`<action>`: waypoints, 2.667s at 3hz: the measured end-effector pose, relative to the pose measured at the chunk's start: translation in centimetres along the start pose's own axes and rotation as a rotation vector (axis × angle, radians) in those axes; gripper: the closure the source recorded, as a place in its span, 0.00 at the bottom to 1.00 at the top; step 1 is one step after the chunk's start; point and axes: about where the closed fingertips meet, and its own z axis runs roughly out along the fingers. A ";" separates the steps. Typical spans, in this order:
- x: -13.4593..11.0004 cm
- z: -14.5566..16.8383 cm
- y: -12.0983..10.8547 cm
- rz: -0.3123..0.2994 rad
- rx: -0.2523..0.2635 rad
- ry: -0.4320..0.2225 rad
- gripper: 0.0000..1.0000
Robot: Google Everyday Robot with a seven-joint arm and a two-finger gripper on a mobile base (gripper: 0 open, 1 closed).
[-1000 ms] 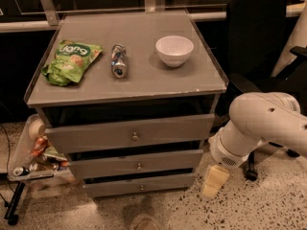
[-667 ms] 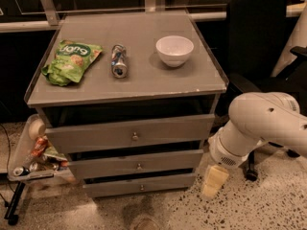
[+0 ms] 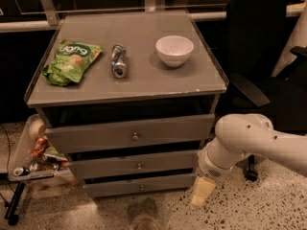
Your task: Open middle drawer
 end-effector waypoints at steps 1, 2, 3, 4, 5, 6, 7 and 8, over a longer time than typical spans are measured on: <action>-0.5 5.9 -1.6 -0.001 -0.038 -0.027 0.00; -0.5 5.9 -1.6 -0.001 -0.038 -0.027 0.00; -0.6 7.2 -2.2 0.008 -0.037 -0.052 0.00; -2.1 10.2 -4.5 0.009 -0.028 -0.081 0.00; -3.4 12.7 -6.4 0.005 -0.023 -0.101 0.00; -4.2 15.0 -7.6 -0.008 -0.020 -0.104 0.00; -4.3 16.2 -8.8 -0.006 -0.005 -0.110 0.00; -4.0 16.4 -10.5 0.001 0.027 -0.114 0.00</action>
Offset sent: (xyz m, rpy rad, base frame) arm 0.0183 0.0122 -0.0424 0.0278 0.0091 0.0088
